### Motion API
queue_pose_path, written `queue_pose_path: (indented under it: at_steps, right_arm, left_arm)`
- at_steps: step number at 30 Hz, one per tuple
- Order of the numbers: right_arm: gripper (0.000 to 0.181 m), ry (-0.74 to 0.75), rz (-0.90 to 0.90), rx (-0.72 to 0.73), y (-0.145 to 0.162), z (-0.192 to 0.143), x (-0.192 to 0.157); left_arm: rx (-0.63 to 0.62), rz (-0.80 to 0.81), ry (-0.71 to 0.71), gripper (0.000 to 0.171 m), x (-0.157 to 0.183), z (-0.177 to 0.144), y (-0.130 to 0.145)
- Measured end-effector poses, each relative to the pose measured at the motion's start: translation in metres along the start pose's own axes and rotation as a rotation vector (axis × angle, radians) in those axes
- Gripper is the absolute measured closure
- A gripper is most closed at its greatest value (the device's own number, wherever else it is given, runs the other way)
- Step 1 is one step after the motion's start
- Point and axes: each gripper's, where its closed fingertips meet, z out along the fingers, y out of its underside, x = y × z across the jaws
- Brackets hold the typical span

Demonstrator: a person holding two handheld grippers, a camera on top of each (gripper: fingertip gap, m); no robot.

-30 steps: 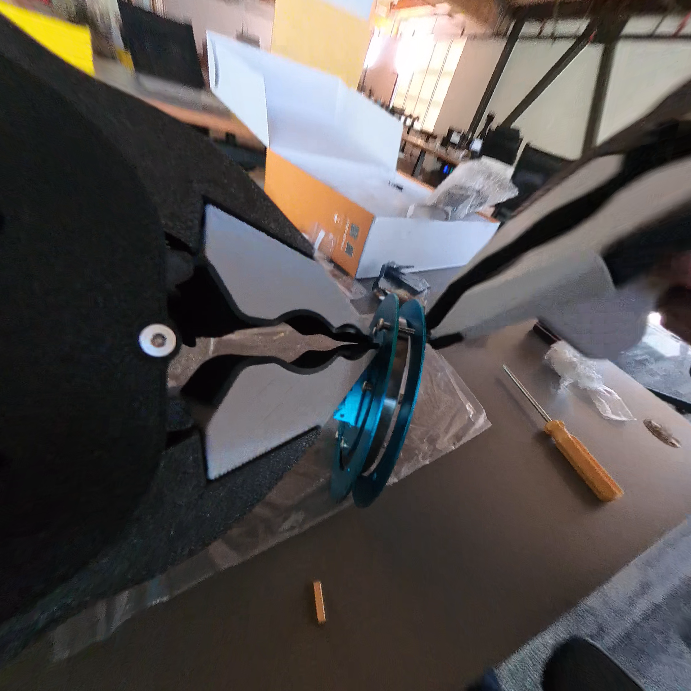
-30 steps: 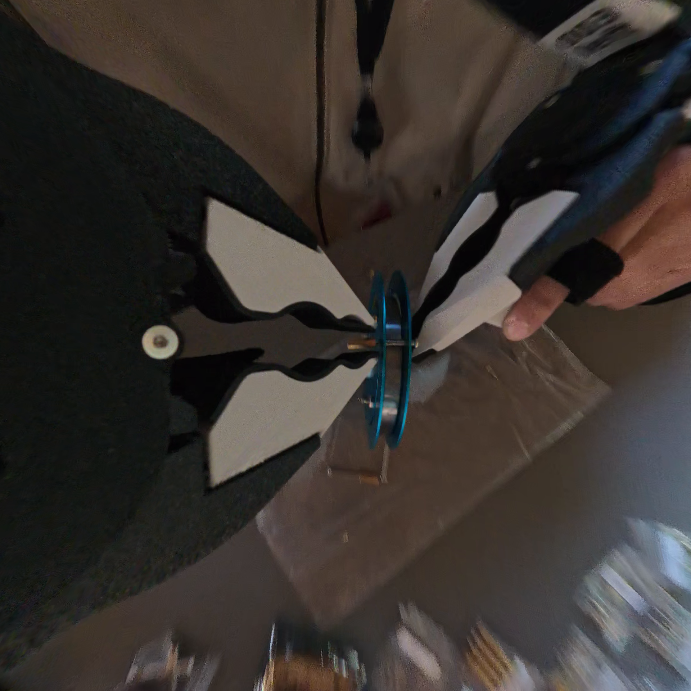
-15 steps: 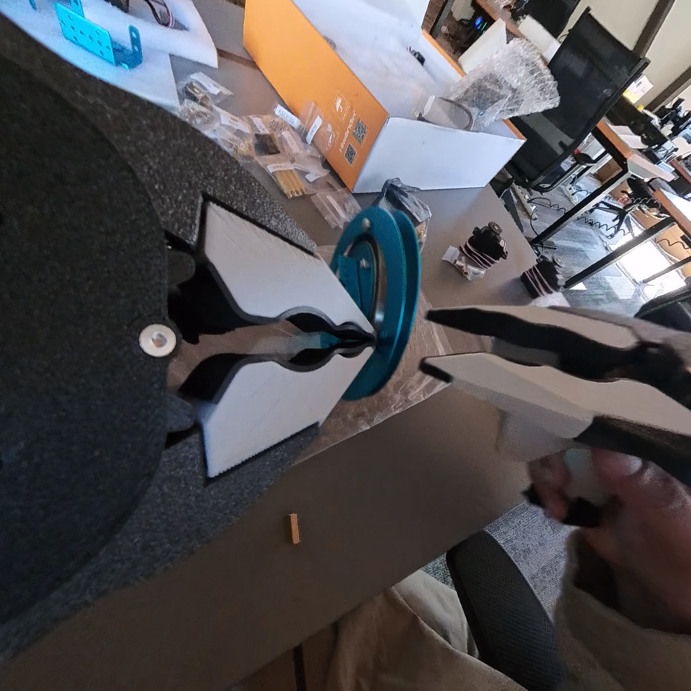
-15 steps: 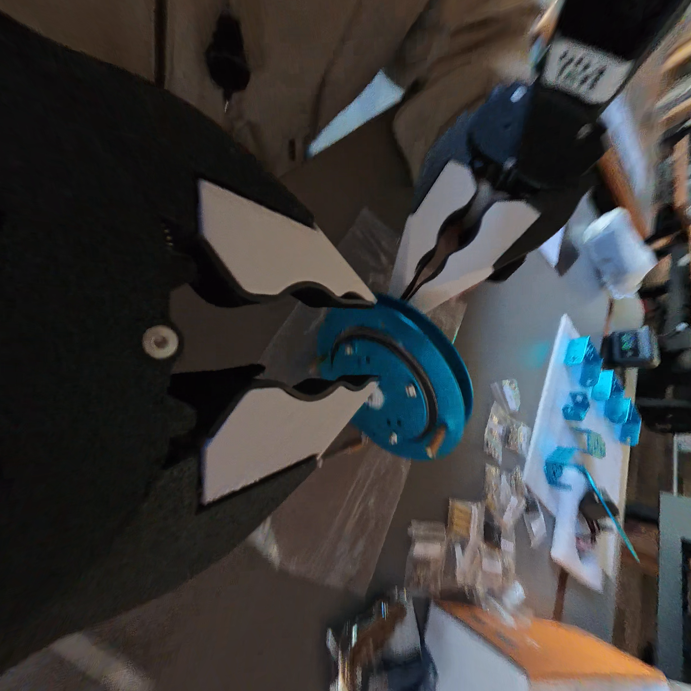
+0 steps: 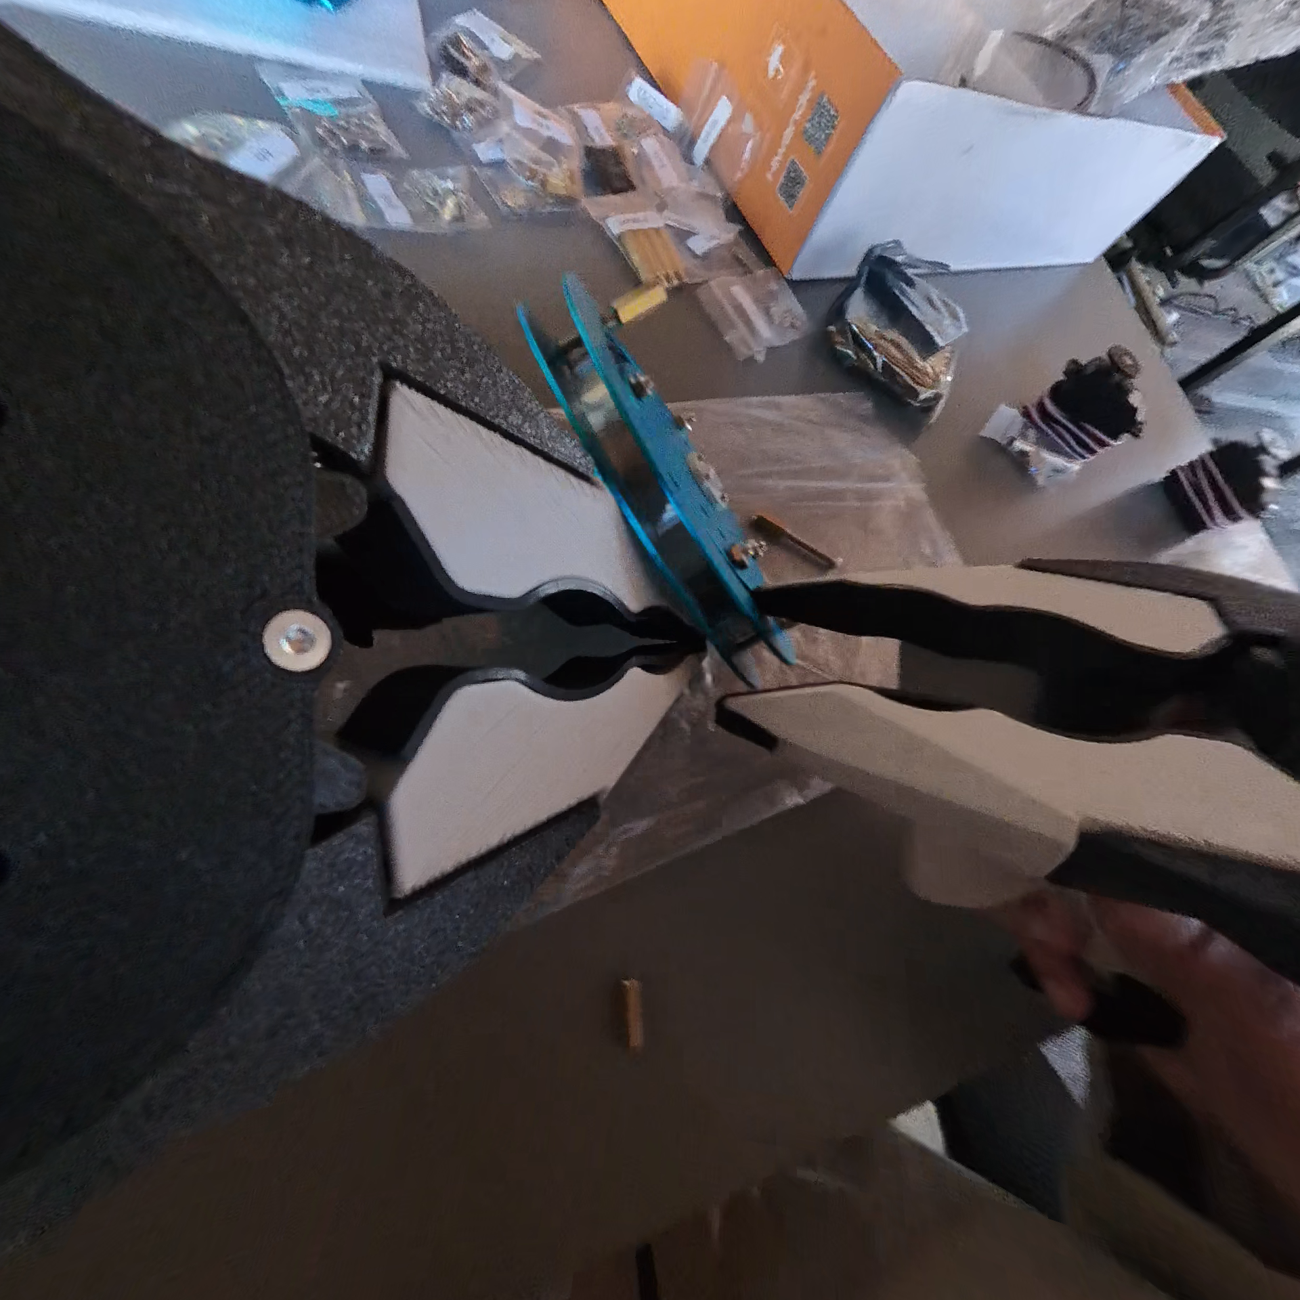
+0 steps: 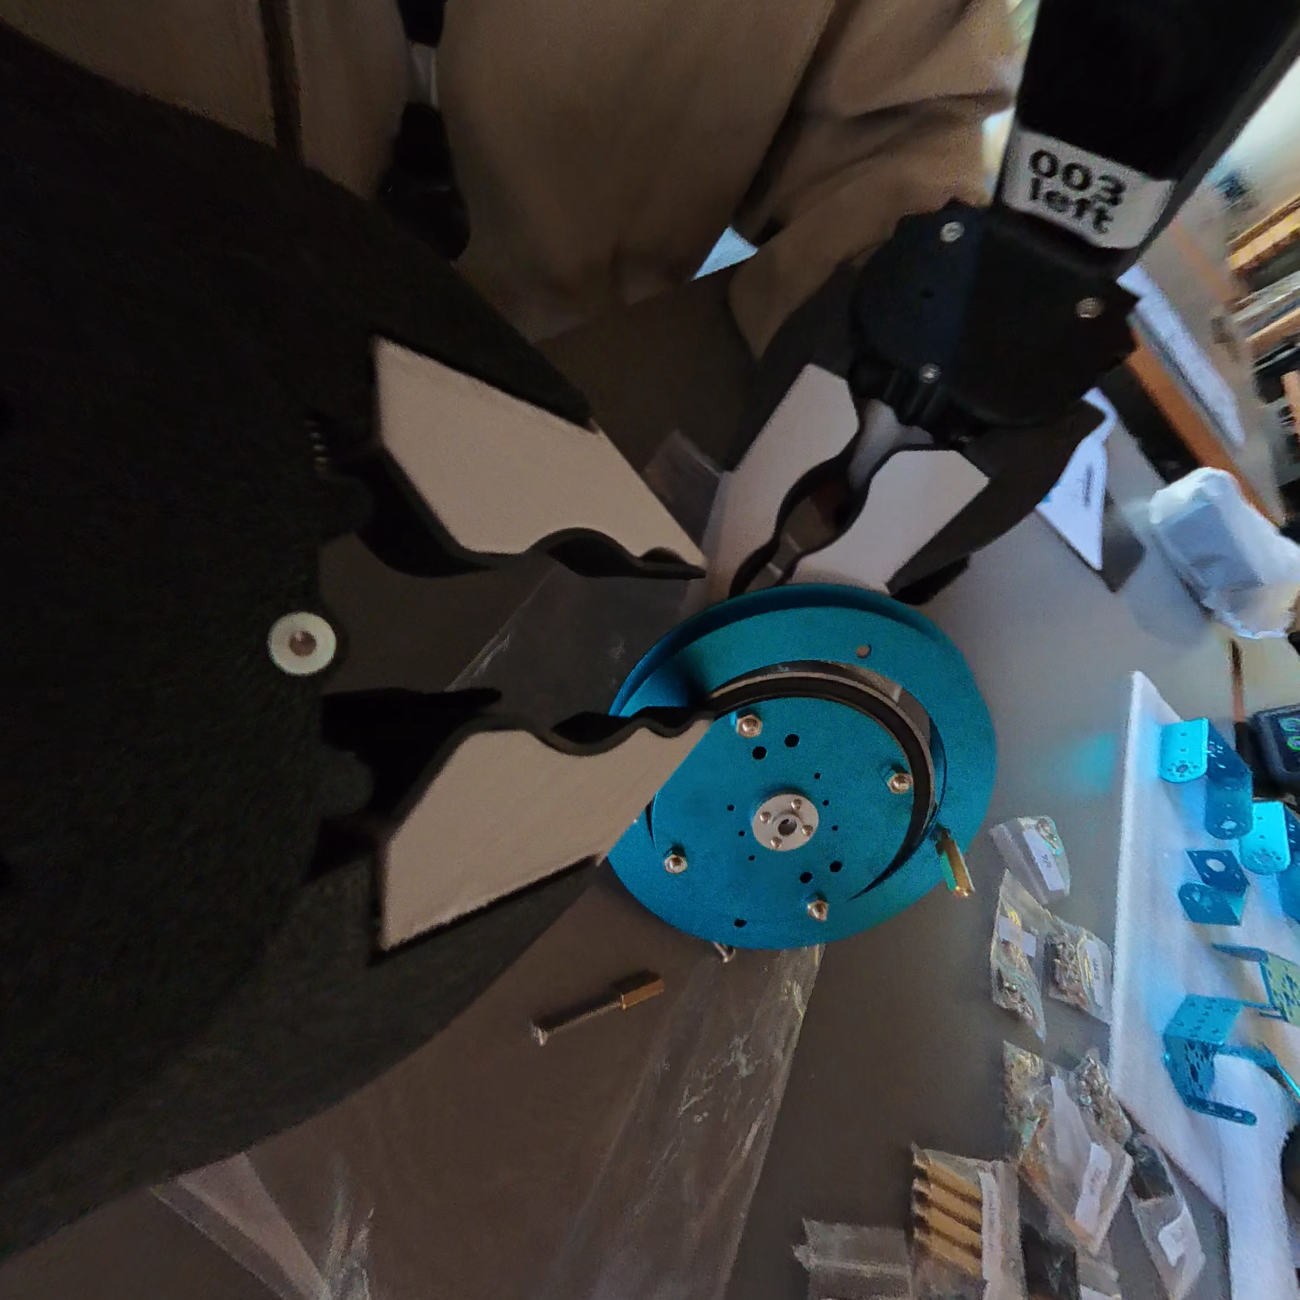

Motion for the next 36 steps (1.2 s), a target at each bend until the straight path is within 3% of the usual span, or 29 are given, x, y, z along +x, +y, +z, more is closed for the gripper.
queue_pose_path:
  at_steps: [5, 9, 13, 22, 26, 31, 33, 36]
  right_arm:
    - [0.153, 0.027, -0.087, -0.040, 0.005, 0.007, -0.002]
    - [0.148, 0.179, -0.242, -0.025, -0.001, 0.008, 0.007]
    - [0.160, 0.343, -0.311, -0.028, -0.001, 0.007, 0.014]
    - [0.161, 0.237, 0.093, 0.045, 0.012, -0.017, 0.021]
    - [0.163, 0.234, 0.048, 0.031, 0.019, -0.022, 0.021]
    - [0.167, 0.215, 0.042, -0.015, 0.029, -0.021, 0.022]
    - [0.167, 0.217, 0.044, -0.008, 0.029, -0.023, 0.023]
    - [0.167, 0.214, 0.079, 0.002, 0.030, -0.026, 0.025]
  left_arm:
    - [-0.045, 0.015, -0.053, 0.171, -0.004, -0.006, 0.011]
    - [-0.058, 0.037, -0.083, 0.171, -0.008, -0.007, 0.006]
    - [-0.096, 0.086, -0.129, 0.171, -0.017, -0.006, -0.001]
    - [-0.049, 0.015, -0.120, 0.164, -0.022, 0.005, -0.017]
    - [-0.018, -0.182, -0.146, 0.151, -0.057, -0.002, -0.010]
    - [0.160, -0.424, -0.004, 0.143, -0.086, 0.002, -0.037]
    - [0.164, -0.454, 0.127, 0.143, -0.070, 0.012, -0.041]
    - [0.129, -0.408, 0.191, 0.143, -0.044, 0.023, -0.034]
